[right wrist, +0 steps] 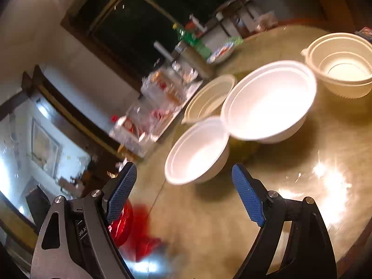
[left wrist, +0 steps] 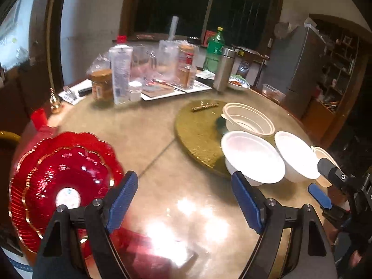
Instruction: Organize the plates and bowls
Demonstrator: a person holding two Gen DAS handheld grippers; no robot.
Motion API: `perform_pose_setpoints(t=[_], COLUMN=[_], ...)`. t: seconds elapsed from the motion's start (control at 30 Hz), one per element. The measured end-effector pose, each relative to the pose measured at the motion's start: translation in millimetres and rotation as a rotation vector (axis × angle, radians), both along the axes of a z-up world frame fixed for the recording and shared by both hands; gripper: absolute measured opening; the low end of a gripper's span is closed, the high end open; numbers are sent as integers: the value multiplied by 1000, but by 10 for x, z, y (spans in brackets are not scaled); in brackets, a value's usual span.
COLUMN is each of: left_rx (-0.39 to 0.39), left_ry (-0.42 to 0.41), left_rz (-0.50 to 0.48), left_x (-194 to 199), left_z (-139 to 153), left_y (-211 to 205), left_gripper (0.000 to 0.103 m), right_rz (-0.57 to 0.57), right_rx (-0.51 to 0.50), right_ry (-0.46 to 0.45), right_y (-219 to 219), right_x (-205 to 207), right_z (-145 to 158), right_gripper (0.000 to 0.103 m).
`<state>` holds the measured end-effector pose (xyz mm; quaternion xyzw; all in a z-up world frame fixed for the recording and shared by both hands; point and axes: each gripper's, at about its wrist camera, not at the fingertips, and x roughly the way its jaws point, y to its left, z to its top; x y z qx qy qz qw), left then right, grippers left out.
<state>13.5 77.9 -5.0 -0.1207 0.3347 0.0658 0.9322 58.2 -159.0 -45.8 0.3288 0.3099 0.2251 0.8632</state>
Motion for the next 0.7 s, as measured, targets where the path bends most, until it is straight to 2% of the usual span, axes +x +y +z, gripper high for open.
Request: perform_pose_setpoints(t=[0.2, 0.43, 0.7], left_rx=[11, 8, -26], left_ry=[15, 42, 76], left_rz=[6, 29, 22], left_x=[152, 320, 464], left_z=[-28, -94, -174], left_y=[-163, -208, -183], left_gripper=[83, 83, 83], right_rz=[-21, 3, -17], right_rx=[34, 100, 89], right_ry=[-28, 2, 8], right_y=[-98, -183, -189], right_x=[-4, 19, 33], right_z=[-30, -117, -136], right_gripper=[85, 85, 85])
